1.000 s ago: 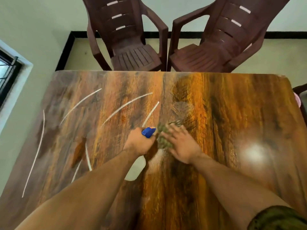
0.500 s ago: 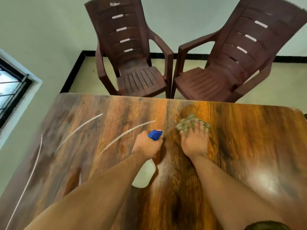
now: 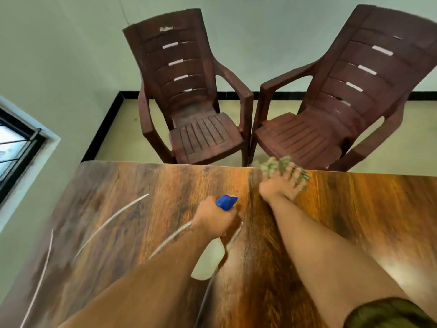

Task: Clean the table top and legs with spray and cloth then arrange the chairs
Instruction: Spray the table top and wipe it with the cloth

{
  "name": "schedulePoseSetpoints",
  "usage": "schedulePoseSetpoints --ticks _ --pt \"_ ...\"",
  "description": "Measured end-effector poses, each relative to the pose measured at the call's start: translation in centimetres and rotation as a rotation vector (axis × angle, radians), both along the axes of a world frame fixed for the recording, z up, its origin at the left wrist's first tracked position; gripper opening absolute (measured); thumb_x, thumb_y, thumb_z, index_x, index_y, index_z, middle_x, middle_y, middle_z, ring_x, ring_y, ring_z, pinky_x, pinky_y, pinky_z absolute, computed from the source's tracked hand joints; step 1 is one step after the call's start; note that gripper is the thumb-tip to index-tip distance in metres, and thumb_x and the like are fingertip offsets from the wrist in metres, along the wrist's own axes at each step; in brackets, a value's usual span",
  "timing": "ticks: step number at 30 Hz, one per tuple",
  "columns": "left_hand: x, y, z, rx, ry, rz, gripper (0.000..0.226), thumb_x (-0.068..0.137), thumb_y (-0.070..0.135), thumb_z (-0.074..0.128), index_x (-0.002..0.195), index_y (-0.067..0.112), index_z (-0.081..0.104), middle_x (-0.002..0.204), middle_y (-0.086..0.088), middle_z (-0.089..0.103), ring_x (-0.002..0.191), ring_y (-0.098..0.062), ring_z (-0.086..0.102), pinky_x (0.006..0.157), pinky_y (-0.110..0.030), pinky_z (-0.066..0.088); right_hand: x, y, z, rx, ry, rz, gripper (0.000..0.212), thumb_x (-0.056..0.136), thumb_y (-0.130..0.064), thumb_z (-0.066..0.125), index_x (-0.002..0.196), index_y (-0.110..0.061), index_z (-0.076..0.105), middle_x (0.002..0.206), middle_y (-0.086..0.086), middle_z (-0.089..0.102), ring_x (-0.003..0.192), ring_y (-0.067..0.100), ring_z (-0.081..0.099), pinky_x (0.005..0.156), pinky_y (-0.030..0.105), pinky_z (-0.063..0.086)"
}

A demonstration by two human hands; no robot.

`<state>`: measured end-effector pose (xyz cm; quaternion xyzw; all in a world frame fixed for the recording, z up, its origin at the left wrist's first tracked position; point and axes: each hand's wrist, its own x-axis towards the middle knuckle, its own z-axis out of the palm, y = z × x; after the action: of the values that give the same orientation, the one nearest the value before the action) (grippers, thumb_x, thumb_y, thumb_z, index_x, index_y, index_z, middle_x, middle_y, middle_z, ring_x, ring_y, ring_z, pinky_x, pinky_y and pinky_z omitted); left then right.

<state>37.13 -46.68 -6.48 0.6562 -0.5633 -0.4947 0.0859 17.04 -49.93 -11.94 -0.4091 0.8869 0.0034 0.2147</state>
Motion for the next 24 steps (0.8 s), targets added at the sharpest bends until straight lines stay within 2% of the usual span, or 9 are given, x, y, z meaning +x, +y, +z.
schedulePoseSetpoints --ticks 4,6,9,11,13,16,19,22,24 --pt "1.7 -0.8 -0.1 0.011 -0.02 0.004 0.032 0.085 0.041 0.073 0.096 0.014 0.061 0.079 -0.003 0.066 0.065 -0.014 0.063 0.056 -0.025 0.049 4.7 1.5 -0.4 -0.114 -0.071 0.744 0.061 0.102 -0.05 0.027 0.158 -0.036 0.01 0.168 -0.001 -0.006 0.153 0.022 -0.011 0.122 0.051 -0.008" --pt "2.5 -0.8 0.1 0.01 -0.004 -0.005 0.04 0.085 0.039 0.072 0.106 0.008 0.061 0.079 -0.005 0.065 0.059 -0.015 0.064 0.052 -0.024 0.048 2.6 0.9 -0.4 -0.11 -0.031 0.685 0.059 0.102 -0.053 0.026 0.158 -0.038 0.011 0.168 -0.003 -0.003 0.154 0.02 -0.007 0.123 0.051 -0.003" --pt "3.6 -0.4 0.6 0.012 -0.025 -0.073 0.035 0.091 0.035 0.068 0.112 0.009 0.058 0.085 -0.005 0.065 0.061 -0.013 0.064 0.05 -0.018 0.048 0.0 1.2 -0.3 -0.073 -0.004 0.105 0.061 0.104 -0.05 0.021 0.159 -0.023 0.015 0.168 0.004 -0.001 0.154 0.026 -0.005 0.123 0.052 -0.001" --pt "4.6 -0.1 0.8 0.035 -0.045 -0.139 0.033 0.092 0.036 0.067 0.112 0.012 0.057 0.089 -0.006 0.067 0.066 -0.014 0.066 0.056 -0.023 0.055 0.2 1.6 0.0 -0.034 -0.058 0.014 0.062 0.105 -0.049 0.021 0.16 -0.022 0.012 0.168 0.005 -0.006 0.154 0.026 -0.009 0.123 0.052 -0.003" --pt "5.3 0.6 1.2 0.068 -0.047 -0.179 0.03 0.091 0.035 0.067 0.106 0.011 0.056 0.086 -0.009 0.069 0.062 -0.016 0.067 0.059 -0.031 0.059 1.1 2.4 0.5 -0.02 -0.089 0.056 0.063 0.105 -0.049 0.021 0.16 -0.021 0.01 0.168 0.004 -0.007 0.154 0.026 -0.009 0.123 0.052 -0.002" --pt "6.6 2.4 2.2 0.095 -0.022 -0.251 0.025 0.092 0.028 0.064 0.102 0.006 0.056 0.079 -0.01 0.071 0.048 -0.013 0.063 0.054 -0.03 0.056 4.6 5.0 0.7 0.0 -0.071 0.161 0.063 0.105 -0.051 0.02 0.16 -0.025 0.006 0.167 0.004 -0.011 0.153 0.028 -0.013 0.122 0.054 -0.007" --pt "8.0 4.7 3.0 0.09 -0.014 -0.332 0.027 0.092 0.028 0.062 0.093 0.001 0.065 0.074 -0.009 0.072 0.048 -0.016 0.062 0.051 -0.027 0.053 11.4 9.6 0.2 -0.035 -0.049 0.578 0.063 0.103 -0.044 0.026 0.158 -0.031 -0.004 0.166 0.002 -0.016 0.151 0.027 -0.021 0.121 0.057 -0.01" --pt "10.6 7.0 2.6 0.047 -0.002 -0.381 0.025 0.089 0.028 0.063 0.075 0.009 0.068 0.059 0.0 0.067 0.052 -0.015 0.065 0.051 -0.022 0.052 15.0 14.1 0.7 -0.083 -0.116 0.995 0.066 0.1 -0.045 0.028 0.158 -0.036 -0.002 0.166 -0.007 -0.009 0.152 0.017 -0.016 0.123 0.048 -0.008" --pt "13.2 8.4 2.1 -0.009 -0.019 -0.396 0.022 0.086 0.034 0.064 0.074 0.015 0.064 0.06 0.004 0.062 0.054 -0.01 0.06 0.055 -0.024 0.053 14.5 16.1 0.4 -0.095 -0.067 0.885 0.062 0.1 -0.052 0.025 0.158 -0.039 0.007 0.166 -0.009 -0.005 0.153 0.014 -0.011 0.123 0.045 -0.008"
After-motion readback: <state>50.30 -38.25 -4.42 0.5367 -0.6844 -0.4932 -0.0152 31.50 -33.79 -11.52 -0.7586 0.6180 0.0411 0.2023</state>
